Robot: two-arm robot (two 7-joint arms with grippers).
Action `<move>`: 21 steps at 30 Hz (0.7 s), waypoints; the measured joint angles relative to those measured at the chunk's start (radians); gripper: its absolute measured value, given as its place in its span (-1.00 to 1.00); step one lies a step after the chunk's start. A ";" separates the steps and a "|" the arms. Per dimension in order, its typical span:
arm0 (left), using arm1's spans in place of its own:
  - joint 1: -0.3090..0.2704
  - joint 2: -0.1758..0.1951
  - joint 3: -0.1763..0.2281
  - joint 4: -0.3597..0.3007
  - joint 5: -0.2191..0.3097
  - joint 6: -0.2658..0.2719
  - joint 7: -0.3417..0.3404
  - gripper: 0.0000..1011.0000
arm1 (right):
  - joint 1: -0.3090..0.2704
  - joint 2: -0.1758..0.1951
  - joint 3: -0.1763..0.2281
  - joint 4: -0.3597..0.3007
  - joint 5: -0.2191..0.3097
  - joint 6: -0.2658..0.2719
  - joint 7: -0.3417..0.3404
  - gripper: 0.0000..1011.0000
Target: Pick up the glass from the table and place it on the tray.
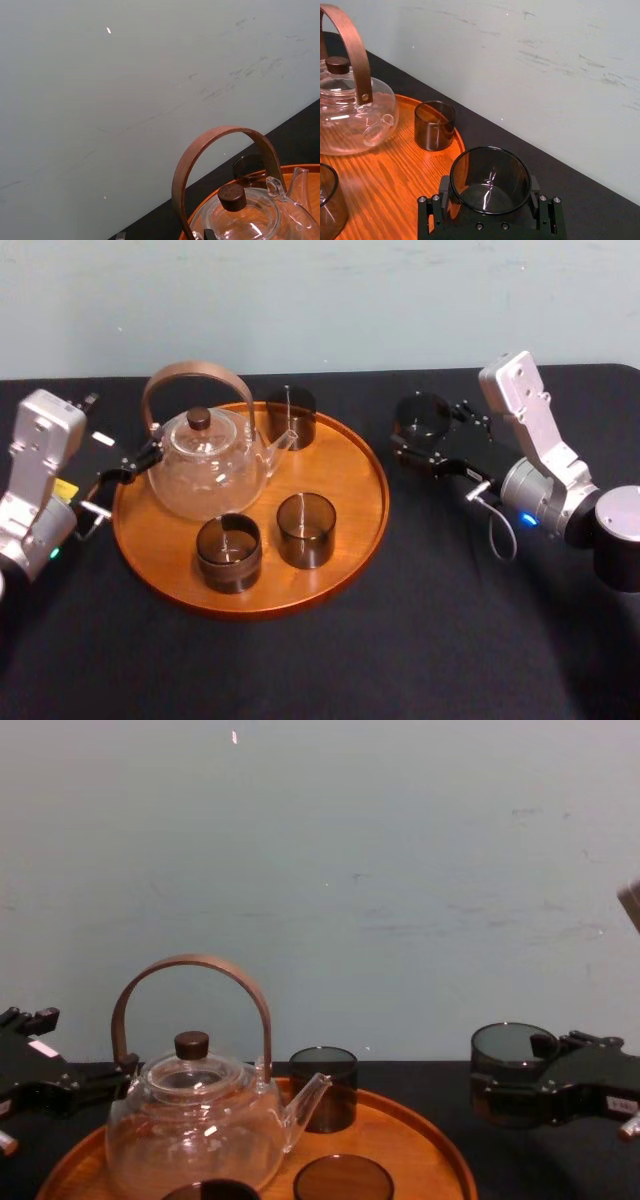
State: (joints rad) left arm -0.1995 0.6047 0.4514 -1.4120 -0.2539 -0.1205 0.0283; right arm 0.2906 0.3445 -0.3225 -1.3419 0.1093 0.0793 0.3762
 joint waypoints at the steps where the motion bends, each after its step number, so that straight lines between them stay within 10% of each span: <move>1: 0.000 0.000 0.000 0.000 0.000 0.000 0.000 1.00 | 0.000 0.000 -0.001 -0.001 0.000 0.000 0.000 0.83; 21: 0.000 0.000 0.000 0.000 0.000 0.000 0.000 1.00 | 0.005 -0.009 -0.034 -0.010 0.002 -0.002 0.013 0.83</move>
State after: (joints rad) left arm -0.1995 0.6047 0.4514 -1.4120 -0.2539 -0.1205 0.0283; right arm 0.2957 0.3354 -0.3567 -1.3521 0.1113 0.0773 0.3896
